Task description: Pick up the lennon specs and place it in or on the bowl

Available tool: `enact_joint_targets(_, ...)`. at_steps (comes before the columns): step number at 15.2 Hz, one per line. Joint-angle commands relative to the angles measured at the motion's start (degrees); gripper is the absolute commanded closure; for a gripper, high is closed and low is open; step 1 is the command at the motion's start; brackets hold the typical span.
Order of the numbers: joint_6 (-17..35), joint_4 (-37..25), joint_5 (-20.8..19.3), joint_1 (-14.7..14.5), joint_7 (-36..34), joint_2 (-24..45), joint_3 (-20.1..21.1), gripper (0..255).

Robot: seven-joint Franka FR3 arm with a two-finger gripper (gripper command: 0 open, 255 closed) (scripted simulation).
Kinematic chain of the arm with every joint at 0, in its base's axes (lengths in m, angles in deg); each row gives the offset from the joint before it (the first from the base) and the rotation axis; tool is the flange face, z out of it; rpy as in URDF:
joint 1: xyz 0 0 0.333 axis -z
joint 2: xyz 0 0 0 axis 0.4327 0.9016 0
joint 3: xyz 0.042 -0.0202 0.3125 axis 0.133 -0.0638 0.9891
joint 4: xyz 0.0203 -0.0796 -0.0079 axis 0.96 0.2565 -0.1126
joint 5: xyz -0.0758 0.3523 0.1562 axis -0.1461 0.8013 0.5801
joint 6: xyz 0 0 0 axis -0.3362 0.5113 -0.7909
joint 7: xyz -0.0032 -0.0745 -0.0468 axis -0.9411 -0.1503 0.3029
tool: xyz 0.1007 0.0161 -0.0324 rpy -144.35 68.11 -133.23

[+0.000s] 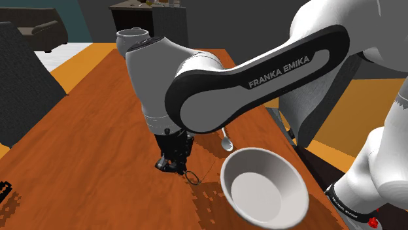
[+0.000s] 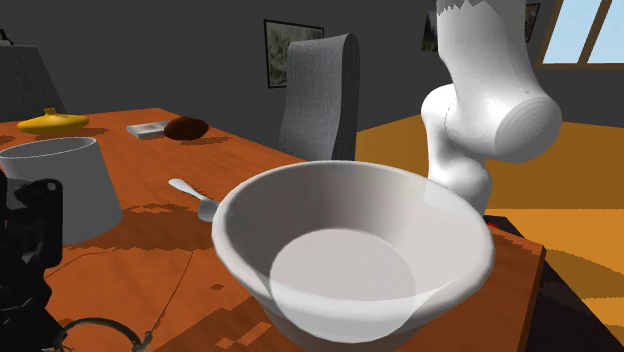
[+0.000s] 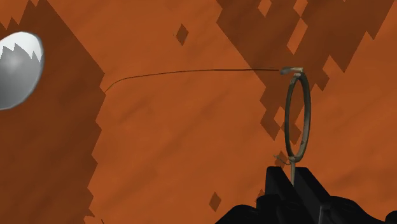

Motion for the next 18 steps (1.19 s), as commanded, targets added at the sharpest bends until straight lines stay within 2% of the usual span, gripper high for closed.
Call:
enact_joint_targets(1,-0.77,-0.44,0.14,0.04,0.07,-0.18,0.03,255)
enact_joint_targets(18,-13.28,-11.38,1.34,-0.04,0.31,-2.09,0.55,255)
